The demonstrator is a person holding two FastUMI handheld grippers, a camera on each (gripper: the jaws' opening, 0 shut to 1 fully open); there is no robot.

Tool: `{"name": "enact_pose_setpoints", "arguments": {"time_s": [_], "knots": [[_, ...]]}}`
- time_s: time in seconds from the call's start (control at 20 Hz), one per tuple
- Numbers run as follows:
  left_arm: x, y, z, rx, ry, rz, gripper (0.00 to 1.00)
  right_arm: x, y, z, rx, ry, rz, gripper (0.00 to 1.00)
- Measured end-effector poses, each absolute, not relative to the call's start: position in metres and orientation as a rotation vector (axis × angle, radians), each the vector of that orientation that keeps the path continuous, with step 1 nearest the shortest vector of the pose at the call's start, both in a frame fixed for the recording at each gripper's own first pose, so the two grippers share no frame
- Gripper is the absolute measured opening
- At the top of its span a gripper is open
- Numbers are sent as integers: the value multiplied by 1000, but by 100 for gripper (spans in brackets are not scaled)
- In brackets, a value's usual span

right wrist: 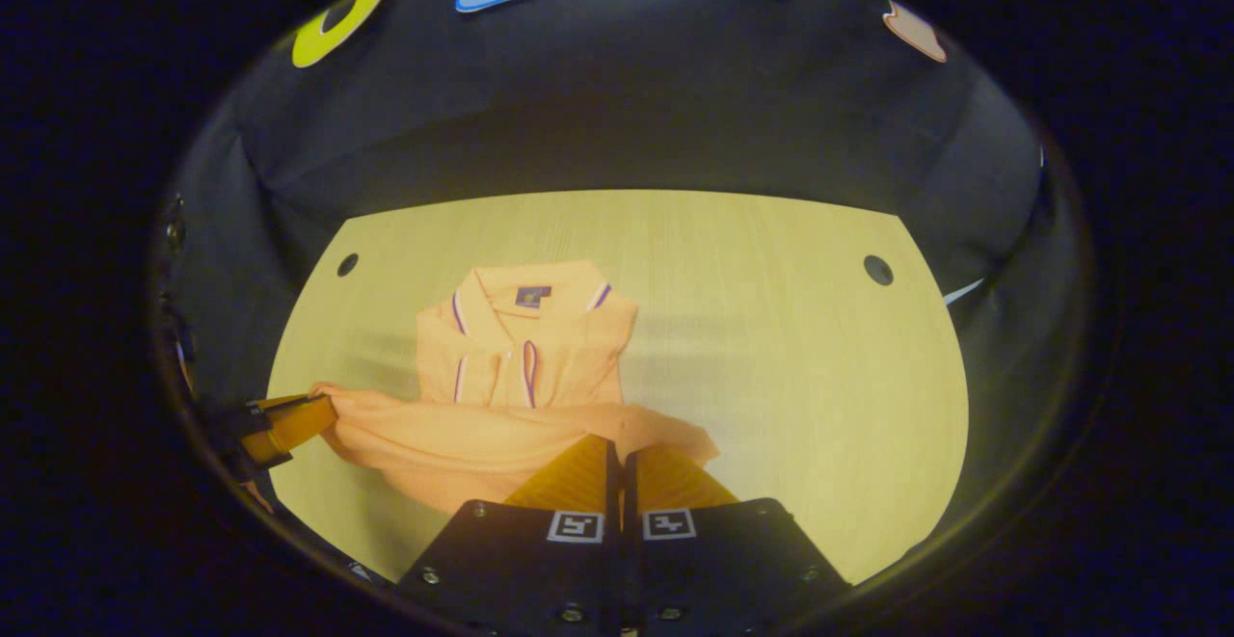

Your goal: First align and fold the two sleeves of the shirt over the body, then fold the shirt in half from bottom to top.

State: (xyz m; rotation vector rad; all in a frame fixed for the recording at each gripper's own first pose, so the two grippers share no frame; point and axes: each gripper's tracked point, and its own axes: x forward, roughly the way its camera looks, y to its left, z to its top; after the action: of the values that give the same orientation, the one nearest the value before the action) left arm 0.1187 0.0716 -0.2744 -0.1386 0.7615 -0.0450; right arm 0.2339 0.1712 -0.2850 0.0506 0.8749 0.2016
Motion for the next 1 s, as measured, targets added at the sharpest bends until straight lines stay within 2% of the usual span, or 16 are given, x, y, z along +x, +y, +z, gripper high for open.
{"name": "enact_pose_setpoints", "arguments": {"time_s": [0.55,1.0], "knots": [[264,75,-259,-263,626,-8,5,354,184,-287,161,749,155,0],[363,68,-263,-207,467,-17,5,429,189,-321,151,674,155,0]]}}
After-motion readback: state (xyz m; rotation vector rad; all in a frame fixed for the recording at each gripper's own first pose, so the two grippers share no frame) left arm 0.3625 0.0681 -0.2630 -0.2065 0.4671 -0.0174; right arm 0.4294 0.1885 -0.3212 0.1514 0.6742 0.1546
